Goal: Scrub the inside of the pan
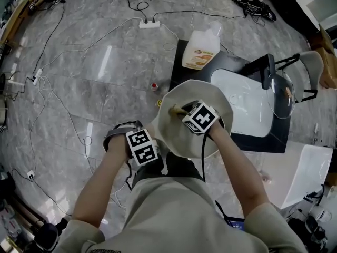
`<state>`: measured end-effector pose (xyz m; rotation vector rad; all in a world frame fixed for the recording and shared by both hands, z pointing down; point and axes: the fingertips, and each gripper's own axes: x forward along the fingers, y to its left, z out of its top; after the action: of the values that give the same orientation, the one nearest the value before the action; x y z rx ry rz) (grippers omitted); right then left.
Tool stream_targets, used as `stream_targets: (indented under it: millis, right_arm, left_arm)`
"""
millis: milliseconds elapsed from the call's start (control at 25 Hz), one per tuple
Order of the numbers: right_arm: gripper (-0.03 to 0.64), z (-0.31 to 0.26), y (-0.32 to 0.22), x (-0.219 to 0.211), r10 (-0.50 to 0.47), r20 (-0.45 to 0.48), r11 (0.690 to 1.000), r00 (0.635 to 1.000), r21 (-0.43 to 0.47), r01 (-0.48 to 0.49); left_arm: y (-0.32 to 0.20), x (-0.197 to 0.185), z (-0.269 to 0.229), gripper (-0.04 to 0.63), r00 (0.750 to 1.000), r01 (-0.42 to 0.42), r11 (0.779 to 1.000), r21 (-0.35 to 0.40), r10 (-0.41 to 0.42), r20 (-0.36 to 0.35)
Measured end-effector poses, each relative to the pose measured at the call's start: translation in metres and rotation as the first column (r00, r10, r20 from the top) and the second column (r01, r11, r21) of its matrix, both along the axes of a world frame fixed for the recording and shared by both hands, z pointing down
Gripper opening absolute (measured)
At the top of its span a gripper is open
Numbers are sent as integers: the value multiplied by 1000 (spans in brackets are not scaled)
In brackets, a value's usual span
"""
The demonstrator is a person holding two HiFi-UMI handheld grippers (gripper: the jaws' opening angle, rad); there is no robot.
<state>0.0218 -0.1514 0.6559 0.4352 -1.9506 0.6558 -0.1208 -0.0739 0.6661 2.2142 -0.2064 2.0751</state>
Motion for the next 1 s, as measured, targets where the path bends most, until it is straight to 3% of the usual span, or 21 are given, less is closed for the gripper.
stream_targets:
  millis: [280,440,520,640,760,880,1000]
  right_arm:
    - [100,1,-39,54,168,-61,982,984,98,-161]
    - [100,0,-37,90,140,-224,981,965,167,-104]
    - [98,2,-25,102,98,-312,986,945,158,-50]
    - [98,1,-6,113,21,-405,996,914,91,17]
    - [98,0,26,117,-80,-438,997,895,-50,65]
    - [98,-3,68,113,-158,-389,975,908,-208,80]
    - [98,-2,101,91,-209,-280,946,937,-299,122]
  left_arm:
    - [2,-4,2,58,1000,17,1000,-22,-16,18]
    - [2,-5,3,55,1000,15,1000,-25,-15,14]
    - [3,-5,3,54,1000,14,999,-30,-14,14]
    - [3,-4,3,51,1000,13,999,-38,-12,13]
    - [3,-5,2,49,1000,13,999,-42,-13,14]
    - [4,-5,1,49,1000,16,999,-44,-16,15]
    - [4,-5,1,50,1000,17,999,-42,-16,18]
